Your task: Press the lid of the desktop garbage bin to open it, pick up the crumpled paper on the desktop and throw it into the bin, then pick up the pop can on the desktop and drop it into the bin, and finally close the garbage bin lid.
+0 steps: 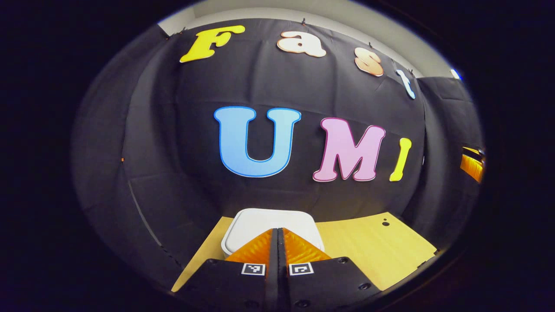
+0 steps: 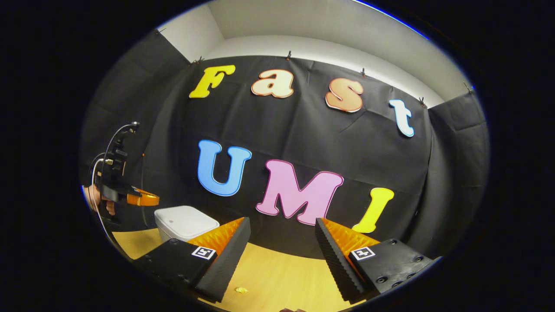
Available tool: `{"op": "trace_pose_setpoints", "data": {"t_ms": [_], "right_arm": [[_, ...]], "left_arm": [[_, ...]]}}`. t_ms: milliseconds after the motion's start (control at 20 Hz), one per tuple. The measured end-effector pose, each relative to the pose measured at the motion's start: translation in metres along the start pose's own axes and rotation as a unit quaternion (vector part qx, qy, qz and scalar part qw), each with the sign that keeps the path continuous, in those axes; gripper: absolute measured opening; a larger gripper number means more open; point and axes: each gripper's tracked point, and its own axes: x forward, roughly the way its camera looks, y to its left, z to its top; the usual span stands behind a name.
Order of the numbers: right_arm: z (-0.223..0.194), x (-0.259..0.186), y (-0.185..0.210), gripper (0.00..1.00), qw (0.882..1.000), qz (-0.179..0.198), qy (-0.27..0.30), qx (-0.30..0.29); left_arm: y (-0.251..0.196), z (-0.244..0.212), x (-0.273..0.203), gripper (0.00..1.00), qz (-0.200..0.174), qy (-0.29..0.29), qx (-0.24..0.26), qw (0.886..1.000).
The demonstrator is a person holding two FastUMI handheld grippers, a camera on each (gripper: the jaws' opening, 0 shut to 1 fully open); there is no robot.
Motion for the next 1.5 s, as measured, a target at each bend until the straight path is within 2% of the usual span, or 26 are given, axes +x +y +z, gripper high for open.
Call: {"op": "trace_pose_setpoints", "data": {"t_ms": [250,350,450,600,700,850,950,1250,1350,1500], "right_arm": [[-0.038,0.041,-0.001,0.96,0.999,0.014,0.038,0.006],[-0.059,0.052,0.004,0.96,0.998,0.022,0.062,0.01],[-0.071,0.059,0.007,0.97,0.997,0.029,0.077,0.008],[-0.075,0.07,0.006,0.97,0.996,0.03,0.078,0.005],[-0.08,0.074,0.008,0.97,0.996,0.032,0.083,0.01],[-0.088,0.078,0.014,0.97,0.995,0.036,0.093,0.013],[-0.096,0.08,0.021,0.97,0.994,0.04,0.097,0.018],[-0.151,0.084,0.05,0.97,0.983,0.07,0.162,0.04],[-0.168,0.088,0.055,0.97,0.981,0.076,0.175,0.038],[-0.209,0.095,0.069,0.97,0.973,0.085,0.209,0.039]], "left_arm": [[0.003,-0.022,0.05,0.06,-0.001,0.042,0.018,0.999],[-0.006,-0.032,0.063,0.05,-0.011,0.057,0.005,0.998],[-0.004,-0.049,0.073,0.06,-0.005,0.075,0.028,0.997],[0.0,-0.074,0.078,0.06,0.002,0.114,0.029,0.993],[0.002,-0.066,0.087,0.06,0.003,0.093,0.028,0.995],[0.003,-0.081,0.082,0.06,0.006,0.132,0.025,0.991],[0.003,-0.083,0.081,0.07,0.011,0.139,0.036,0.99],[0.011,-0.052,0.082,0.06,0.024,0.088,0.046,0.995],[0.011,-0.024,0.085,0.06,0.031,0.045,0.045,0.998],[0.018,0.012,0.061,0.05,0.045,0.002,0.031,0.998]]}}
